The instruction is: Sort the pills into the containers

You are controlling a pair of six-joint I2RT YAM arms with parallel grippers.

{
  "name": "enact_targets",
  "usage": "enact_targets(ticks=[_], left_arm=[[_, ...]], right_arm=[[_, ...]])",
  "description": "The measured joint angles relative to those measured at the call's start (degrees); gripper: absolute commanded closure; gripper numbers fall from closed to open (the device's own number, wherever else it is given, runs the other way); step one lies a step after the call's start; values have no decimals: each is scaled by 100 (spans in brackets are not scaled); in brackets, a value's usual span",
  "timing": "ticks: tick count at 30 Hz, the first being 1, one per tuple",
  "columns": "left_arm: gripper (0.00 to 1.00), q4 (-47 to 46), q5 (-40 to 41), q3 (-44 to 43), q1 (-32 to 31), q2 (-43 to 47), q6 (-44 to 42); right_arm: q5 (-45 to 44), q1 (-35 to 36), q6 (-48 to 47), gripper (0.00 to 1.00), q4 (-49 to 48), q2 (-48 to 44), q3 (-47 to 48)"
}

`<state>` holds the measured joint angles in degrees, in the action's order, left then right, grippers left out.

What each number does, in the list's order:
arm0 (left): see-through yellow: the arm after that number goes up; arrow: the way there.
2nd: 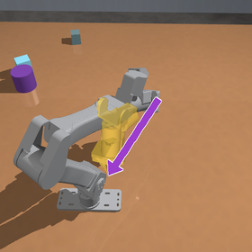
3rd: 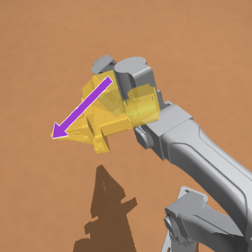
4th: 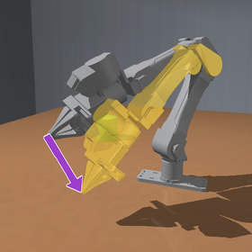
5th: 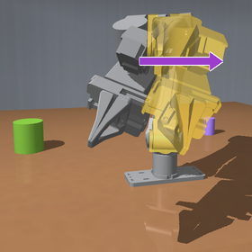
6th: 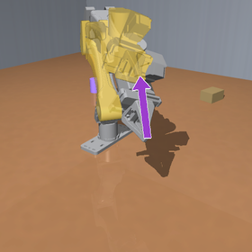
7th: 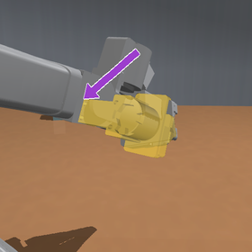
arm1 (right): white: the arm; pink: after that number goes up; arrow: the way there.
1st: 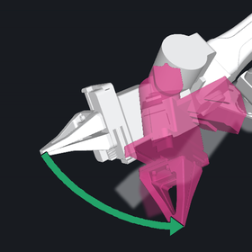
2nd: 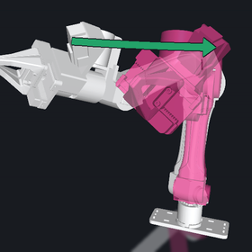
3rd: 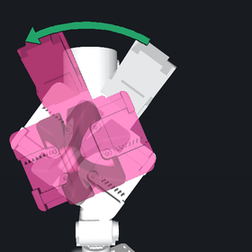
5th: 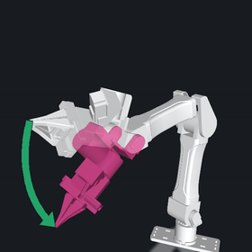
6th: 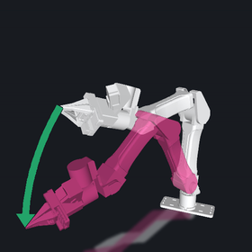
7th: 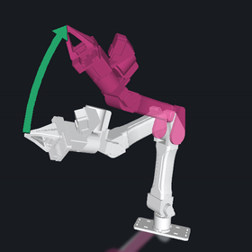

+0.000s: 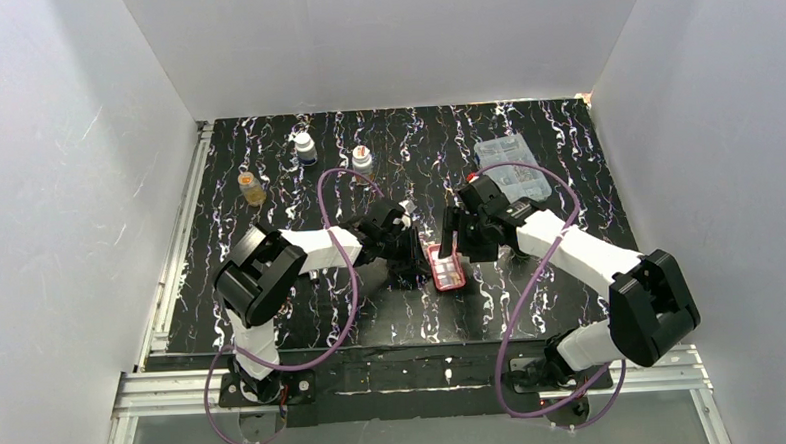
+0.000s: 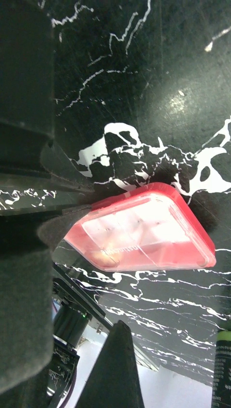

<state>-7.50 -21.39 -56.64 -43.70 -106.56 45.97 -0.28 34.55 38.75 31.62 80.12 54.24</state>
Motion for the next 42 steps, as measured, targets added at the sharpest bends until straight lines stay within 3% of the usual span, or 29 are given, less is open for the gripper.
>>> enact_targets(ticks=[19,25,31,42], left_arm=[[71,577,577,396,657,1151,-242],[67,594,554,542,764,1258,-249],[65,604,547,568,807,1373,-262],[65,683,543,570,865,1585,-340]], right_arm=[[-519,457,-475,12,181,1125,638],[-742,570,-466,21,258,1292,730],[-894,565,-450,50,325,1300,730],[-994,565,-420,61,405,1474,763]])
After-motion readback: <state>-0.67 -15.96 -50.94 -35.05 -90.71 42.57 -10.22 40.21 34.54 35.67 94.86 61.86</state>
